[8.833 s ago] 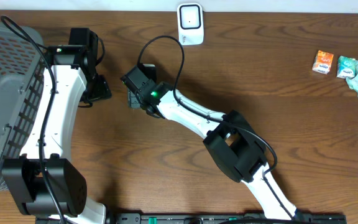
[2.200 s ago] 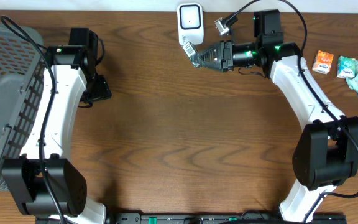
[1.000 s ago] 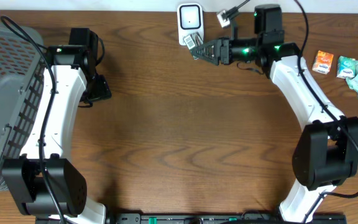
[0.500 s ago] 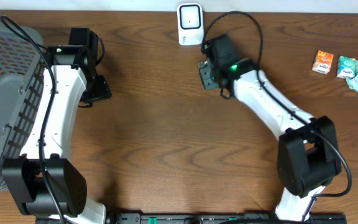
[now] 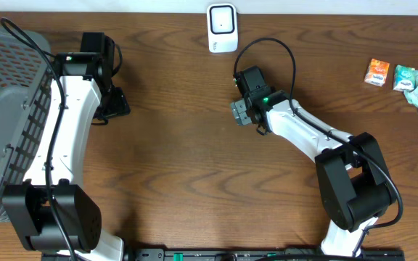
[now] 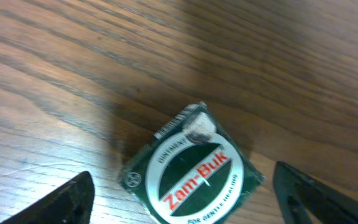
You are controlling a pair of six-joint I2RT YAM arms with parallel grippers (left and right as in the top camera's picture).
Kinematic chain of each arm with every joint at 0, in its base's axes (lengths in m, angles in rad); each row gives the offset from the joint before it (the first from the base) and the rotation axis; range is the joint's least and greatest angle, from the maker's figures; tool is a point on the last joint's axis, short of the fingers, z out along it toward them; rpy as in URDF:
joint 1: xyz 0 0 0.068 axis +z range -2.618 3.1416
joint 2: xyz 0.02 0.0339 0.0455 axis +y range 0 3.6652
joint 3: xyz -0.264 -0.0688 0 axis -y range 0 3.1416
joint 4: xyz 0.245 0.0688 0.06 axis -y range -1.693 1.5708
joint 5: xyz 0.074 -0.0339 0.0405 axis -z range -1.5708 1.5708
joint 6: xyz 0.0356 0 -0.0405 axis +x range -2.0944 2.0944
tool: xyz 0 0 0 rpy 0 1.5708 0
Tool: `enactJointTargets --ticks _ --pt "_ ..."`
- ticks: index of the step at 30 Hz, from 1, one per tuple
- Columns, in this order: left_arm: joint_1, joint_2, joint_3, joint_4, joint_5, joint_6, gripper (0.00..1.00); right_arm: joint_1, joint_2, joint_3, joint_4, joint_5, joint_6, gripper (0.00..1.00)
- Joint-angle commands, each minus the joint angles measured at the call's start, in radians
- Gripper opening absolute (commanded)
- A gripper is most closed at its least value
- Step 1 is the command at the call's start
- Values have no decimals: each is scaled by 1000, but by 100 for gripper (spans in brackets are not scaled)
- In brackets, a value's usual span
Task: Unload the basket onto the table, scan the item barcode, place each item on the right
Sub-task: 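Carry the tin rightward toward the row of scanned packs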
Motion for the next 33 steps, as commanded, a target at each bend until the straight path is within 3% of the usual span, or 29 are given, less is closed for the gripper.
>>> enactJointTargets --ticks 1,6,8,11,13,17,27,30,33 --pt "0 -3 10 -6 -2 -16 98 -18 -8 47 -19 -34 34 94" --pt "0 -3 10 -6 -2 -16 97 -129 -25 203 -177 -156 257 99" --pt "0 -3 10 -6 -2 -16 98 -189 -25 237 -216 -372 339 99" --pt "0 -3 10 -6 -2 -16 98 -257 -24 237 -267 -662 333 99" --pt "0 -3 10 -6 -2 -16 98 -293 -24 237 -309 -657 334 89" --pt "0 -3 10 -6 -2 -16 98 -348 -23 183 -329 -658 479 87" --pt "0 -3 10 -6 -2 -16 98 -326 -23 -9 -134 -657 512 80" --pt "0 -3 10 -6 -2 -16 98 -327 -23 -29 -120 -609 584 83" --pt "0 -3 10 -6 -3 -16 97 -320 -23 -35 -119 -608 614 96"
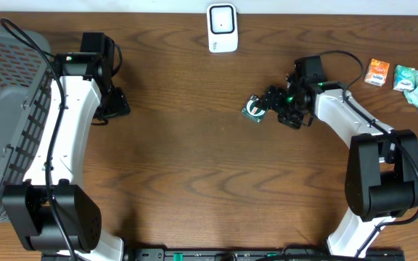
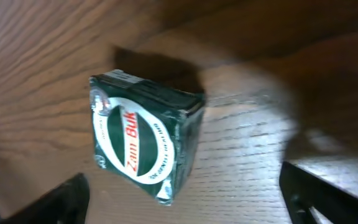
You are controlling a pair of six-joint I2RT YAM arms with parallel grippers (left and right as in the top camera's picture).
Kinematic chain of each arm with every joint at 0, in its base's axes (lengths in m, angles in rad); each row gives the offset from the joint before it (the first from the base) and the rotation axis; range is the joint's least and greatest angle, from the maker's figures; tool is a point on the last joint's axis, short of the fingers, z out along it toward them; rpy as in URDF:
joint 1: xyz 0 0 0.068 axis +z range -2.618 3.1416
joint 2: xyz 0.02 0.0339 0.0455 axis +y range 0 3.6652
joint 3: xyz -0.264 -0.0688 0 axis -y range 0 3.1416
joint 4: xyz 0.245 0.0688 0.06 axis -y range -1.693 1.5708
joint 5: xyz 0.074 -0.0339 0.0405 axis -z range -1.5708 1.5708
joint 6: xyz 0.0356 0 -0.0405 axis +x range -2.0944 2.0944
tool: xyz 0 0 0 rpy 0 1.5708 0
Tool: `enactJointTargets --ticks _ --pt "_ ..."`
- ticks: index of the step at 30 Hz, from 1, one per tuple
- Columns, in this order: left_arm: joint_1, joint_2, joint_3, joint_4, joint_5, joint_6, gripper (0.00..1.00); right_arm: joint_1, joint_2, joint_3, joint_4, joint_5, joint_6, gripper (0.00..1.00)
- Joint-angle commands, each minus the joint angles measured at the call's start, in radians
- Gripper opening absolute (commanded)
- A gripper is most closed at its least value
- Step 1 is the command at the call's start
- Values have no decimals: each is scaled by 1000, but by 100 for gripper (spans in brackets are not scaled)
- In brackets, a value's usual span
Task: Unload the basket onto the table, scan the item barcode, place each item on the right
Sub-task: 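Carry the tin rightward toward the row of scanned packs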
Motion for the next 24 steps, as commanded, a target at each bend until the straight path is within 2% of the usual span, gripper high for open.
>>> enactJointTargets --ticks 1,3,7,11,17,19,21,22,24 --pt "0 -3 10 -4 -2 -16 98 15 -16 -9 5 7 53 96" --pt "0 -3 10 -4 -2 -16 98 31 -16 -9 14 9 53 96" --pt "0 -3 10 -4 -2 -16 98 111 -16 1 104 25 -137 91" --pt "0 -3 10 -4 -2 -16 98 157 -16 53 67 119 -122 82" --pt "0 -3 10 -4 -2 -16 98 161 -16 190 -81 296 -134 86" --pt "0 -3 10 -4 -2 -16 98 161 -16 218 -98 304 -190 86" --pt "0 -3 10 -4 -2 -16 98 162 -16 225 -90 277 -334 86" --pt "0 -3 10 -4 -2 -16 98 162 -15 221 -96 275 -463 86" --pt "0 -3 10 -4 -2 -16 98 162 -14 211 -124 274 -526 92"
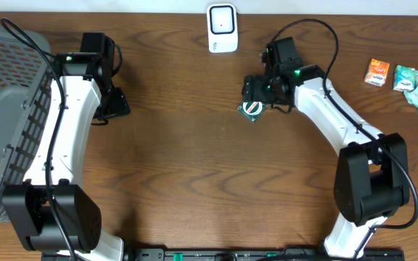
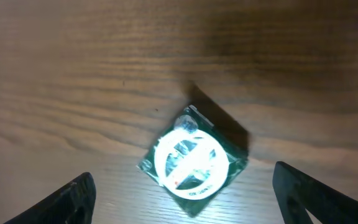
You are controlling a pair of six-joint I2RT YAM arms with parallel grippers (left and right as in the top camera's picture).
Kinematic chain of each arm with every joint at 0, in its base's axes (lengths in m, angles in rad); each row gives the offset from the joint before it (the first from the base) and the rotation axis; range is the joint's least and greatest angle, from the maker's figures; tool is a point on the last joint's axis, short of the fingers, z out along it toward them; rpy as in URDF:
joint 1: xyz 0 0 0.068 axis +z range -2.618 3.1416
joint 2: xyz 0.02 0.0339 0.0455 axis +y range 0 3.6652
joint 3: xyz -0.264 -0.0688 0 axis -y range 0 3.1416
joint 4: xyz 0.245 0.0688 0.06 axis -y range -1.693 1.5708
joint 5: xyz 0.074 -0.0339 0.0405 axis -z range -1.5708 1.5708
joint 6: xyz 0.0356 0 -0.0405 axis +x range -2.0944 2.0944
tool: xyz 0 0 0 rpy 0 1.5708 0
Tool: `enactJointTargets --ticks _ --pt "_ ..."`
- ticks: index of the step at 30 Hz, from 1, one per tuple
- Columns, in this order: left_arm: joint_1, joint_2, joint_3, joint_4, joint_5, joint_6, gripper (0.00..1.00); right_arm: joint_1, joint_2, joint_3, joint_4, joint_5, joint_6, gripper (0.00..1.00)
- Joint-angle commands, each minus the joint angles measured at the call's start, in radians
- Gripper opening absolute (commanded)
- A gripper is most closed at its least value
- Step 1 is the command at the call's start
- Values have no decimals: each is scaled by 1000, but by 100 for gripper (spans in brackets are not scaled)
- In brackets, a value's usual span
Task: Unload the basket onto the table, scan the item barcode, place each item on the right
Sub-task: 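Carry the tin rightward toward the row of scanned packs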
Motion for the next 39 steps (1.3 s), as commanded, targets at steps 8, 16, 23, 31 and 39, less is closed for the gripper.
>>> enactJointTargets --ticks 8,16,23,31,39 --pt "0 -3 10 -3 -2 -16 98 10 -13 -25 -77 -177 119 81" --pt "0 -3 10 -4 -2 -16 98 46 -6 -25 64 -117 479 19" --pt "0 -3 10 -4 -3 -16 98 128 105 -25 212 23 568 1" --pt "0 -3 10 -3 -2 -16 98 124 168 -24 139 132 511 1" --pt "0 -3 10 -4 -2 -16 98 81 45 -24 -147 299 443 1"
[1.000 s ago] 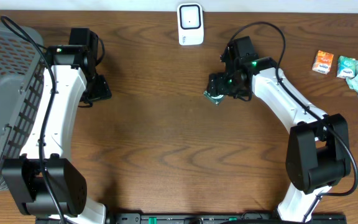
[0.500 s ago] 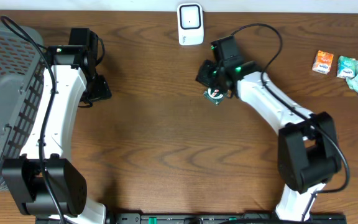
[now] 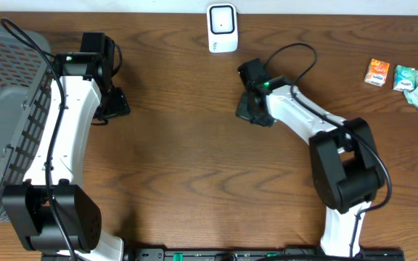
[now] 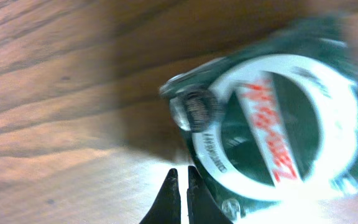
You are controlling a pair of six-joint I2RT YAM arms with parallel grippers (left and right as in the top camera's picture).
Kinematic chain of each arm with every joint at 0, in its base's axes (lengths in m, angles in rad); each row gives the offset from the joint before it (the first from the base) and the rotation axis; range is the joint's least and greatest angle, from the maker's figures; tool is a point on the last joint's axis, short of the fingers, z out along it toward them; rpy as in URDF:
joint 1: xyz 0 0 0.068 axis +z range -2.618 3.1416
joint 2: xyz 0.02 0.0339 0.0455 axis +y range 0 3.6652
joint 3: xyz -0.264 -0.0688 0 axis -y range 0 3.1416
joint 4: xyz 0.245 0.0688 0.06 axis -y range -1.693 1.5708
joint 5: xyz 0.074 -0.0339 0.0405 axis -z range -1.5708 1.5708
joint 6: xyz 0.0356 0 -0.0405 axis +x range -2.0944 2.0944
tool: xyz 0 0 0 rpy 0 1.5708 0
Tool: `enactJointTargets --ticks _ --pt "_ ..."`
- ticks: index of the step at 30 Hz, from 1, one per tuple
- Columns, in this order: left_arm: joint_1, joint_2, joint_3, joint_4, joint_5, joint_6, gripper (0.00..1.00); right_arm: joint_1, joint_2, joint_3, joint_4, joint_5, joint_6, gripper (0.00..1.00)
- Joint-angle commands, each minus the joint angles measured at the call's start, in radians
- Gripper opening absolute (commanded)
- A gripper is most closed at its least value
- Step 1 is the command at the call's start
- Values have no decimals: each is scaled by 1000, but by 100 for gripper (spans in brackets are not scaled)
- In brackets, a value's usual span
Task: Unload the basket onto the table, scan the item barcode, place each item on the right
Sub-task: 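Carry the tin rightward toward the row of scanned packs, then set the tin beside the orange pack at the right edge and release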
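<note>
A green Zam-Buk ointment box [image 4: 278, 118] with a white oval label lies flat on the wooden table [image 3: 194, 167] and fills the right of the right wrist view. My right gripper [image 4: 180, 172] is shut and empty, low over the table. Its tips rest against the box's near left edge. Overhead, the right gripper [image 3: 251, 107] covers the box, below and right of the white scanner [image 3: 222, 27]. My left gripper [image 3: 112, 104] hangs at the far left, away from the box, and its jaws cannot be made out.
A grey mesh basket [image 3: 6, 109] stands at the left edge. An orange packet [image 3: 377, 72] and teal packets [image 3: 414, 80] lie at the far right. The right arm's cable [image 3: 296, 54] loops above its wrist.
My right gripper was open and high above the box. It is now shut, low, and at the box's edge, further left on the table. The left arm has not moved.
My right gripper was open just above the box. Then it stood open to the box's right, viewing it from the side. Then it was open high over the box. Now it is shut down beside it. The box stayed below and right of the scanner.
</note>
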Motion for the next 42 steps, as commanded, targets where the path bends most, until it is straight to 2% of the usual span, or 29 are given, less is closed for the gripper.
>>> enactJointTargets --ticks 1,3,5,8,11,15,18,22,25,36,39,40,42 --pt "0 -3 10 -3 -2 -16 98 -35 -86 2 -113 163 -45 1" --pt "0 -3 10 -3 -2 -16 98 -61 -102 2 -171 255 -45 1" --pt "0 -3 10 -3 -2 -16 98 -113 -115 2 -189 263 -45 1" --pt "0 -3 10 -4 -2 -16 98 -180 -119 2 -181 78 -77 1" --pt "0 -3 10 -3 -2 -16 98 -232 -119 2 -154 -254 -258 1" --pt "0 -3 10 -3 -2 -16 98 -221 -119 2 -149 -390 -320 1" --pt "0 -3 10 -3 -2 -16 98 -162 -116 -10 -142 -294 -314 1" --pt "0 -3 10 -4 -2 -16 98 -98 -116 -66 -137 -84 -154 3" --pt "0 -3 10 -3 -3 -16 98 -95 -116 -97 -94 -84 -121 3" --pt "0 -3 10 -3 -2 -16 98 -193 -116 -103 -35 50 -113 2" --pt "0 -3 10 -3 -2 -16 98 -249 -116 -58 2 -23 -225 2" --pt "0 -3 10 -3 -2 -16 98 -254 -117 -43 -4 -50 -248 4" --pt "0 -3 10 -3 -2 -16 98 -260 -117 -7 -20 -102 -285 19"
